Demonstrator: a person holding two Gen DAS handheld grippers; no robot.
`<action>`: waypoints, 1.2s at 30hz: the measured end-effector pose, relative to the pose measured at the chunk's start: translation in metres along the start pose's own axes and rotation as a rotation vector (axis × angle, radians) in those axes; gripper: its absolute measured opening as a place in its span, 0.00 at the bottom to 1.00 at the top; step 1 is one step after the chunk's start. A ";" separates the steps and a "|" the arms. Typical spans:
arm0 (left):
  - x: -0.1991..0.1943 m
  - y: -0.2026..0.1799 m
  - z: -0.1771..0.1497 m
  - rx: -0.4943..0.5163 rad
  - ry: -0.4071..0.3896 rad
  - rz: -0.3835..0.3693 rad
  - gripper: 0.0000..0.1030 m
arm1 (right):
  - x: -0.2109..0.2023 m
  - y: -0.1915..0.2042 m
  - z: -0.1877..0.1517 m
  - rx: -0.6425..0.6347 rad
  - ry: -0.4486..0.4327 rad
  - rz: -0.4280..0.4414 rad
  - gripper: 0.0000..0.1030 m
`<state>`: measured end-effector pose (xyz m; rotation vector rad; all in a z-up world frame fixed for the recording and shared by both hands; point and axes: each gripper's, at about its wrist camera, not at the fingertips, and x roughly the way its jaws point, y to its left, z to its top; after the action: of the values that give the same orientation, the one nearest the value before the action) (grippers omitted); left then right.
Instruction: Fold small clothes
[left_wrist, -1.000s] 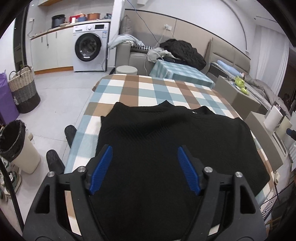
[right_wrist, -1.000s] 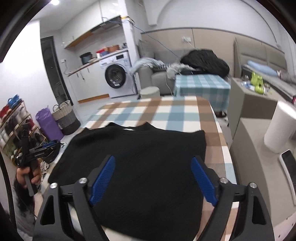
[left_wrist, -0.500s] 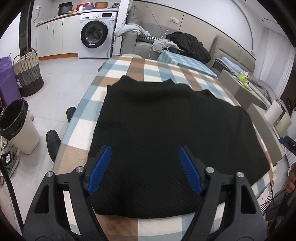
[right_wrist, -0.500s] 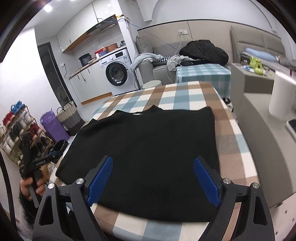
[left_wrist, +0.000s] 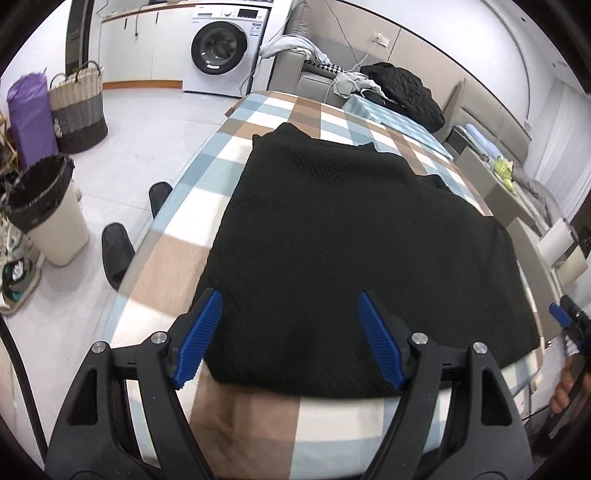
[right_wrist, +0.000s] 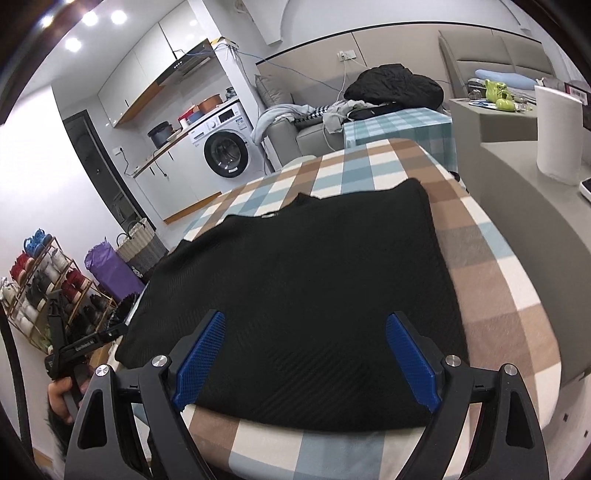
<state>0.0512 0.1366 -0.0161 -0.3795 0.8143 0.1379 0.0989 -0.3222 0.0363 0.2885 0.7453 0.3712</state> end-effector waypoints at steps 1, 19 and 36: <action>-0.002 0.002 -0.004 -0.013 0.008 -0.012 0.72 | -0.001 0.001 -0.003 0.007 -0.005 0.003 0.88; -0.006 0.022 -0.033 -0.161 0.085 -0.109 0.71 | 0.013 0.032 -0.040 -0.058 0.053 0.106 0.88; -0.005 -0.001 -0.044 -0.106 0.101 -0.096 0.71 | 0.008 0.033 -0.043 -0.087 0.045 0.083 0.88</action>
<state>0.0176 0.1187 -0.0394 -0.5285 0.8890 0.0730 0.0667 -0.2834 0.0140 0.2298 0.7608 0.4891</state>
